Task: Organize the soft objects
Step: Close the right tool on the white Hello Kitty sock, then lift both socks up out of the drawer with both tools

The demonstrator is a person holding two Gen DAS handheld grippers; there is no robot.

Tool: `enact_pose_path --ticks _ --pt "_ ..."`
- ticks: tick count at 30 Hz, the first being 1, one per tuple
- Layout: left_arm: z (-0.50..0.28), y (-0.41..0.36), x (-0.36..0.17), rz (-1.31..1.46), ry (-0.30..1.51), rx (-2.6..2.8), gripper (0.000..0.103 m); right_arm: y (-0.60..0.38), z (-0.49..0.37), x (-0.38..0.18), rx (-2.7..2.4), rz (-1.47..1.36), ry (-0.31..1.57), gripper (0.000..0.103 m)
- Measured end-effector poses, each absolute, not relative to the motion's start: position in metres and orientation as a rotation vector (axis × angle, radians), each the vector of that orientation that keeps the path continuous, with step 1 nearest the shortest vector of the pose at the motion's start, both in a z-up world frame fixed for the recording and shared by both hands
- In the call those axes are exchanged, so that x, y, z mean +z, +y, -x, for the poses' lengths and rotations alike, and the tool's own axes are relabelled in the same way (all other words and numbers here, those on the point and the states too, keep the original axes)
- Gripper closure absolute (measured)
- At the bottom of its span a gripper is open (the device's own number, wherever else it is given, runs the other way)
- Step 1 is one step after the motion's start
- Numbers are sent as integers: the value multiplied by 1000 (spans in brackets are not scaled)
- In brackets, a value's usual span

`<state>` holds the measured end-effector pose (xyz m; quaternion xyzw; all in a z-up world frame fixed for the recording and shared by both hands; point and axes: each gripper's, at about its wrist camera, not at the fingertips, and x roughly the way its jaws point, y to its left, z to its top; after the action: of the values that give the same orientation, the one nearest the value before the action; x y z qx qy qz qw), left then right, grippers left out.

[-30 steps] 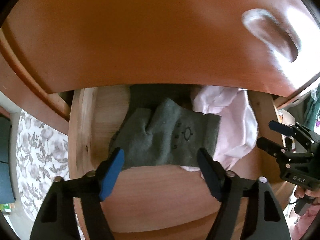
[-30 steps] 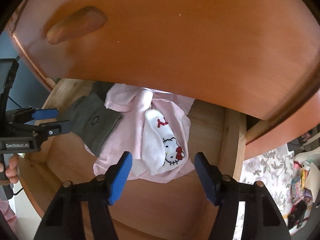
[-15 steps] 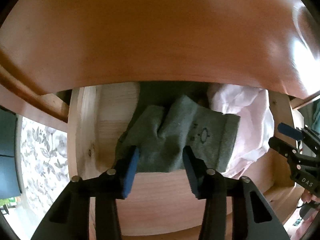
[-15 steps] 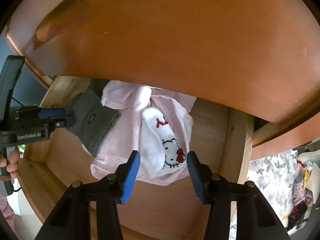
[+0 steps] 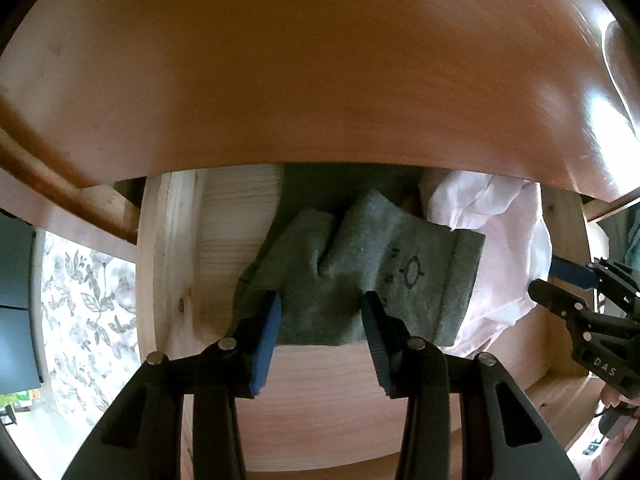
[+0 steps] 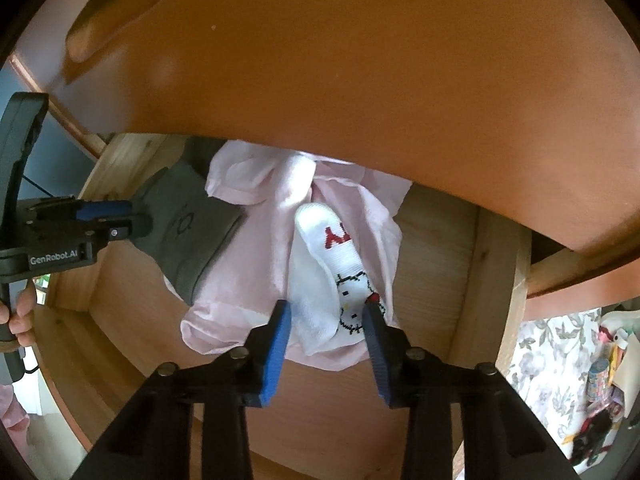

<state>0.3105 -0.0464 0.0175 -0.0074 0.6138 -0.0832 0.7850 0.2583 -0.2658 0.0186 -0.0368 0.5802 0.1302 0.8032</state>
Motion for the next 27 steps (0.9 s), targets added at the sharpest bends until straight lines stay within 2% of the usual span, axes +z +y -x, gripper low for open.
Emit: enact_pose_path --ticks 2,4,6,10,13,27 --pt "-310 -47 19 12 1325 -182 59 -264 -258 17 285 83 1243 76" --pt "-309 -50 22 7 1325 -186 53 -262 -257 16 293 88 1236 86" --pt "-308 -53 23 0 1322 -190 47 -260 -256 17 299 91 1227 90" --pt "-307 -59 25 -18 1317 -188 44 -262 -249 21 314 102 1205 97" --pt "-306 -64 25 -34 1317 -183 40 -264 -243 25 317 104 1186 98" --pt "-319 -85 14 -110 1350 -146 40 -279 -225 33 319 65 1148 98"
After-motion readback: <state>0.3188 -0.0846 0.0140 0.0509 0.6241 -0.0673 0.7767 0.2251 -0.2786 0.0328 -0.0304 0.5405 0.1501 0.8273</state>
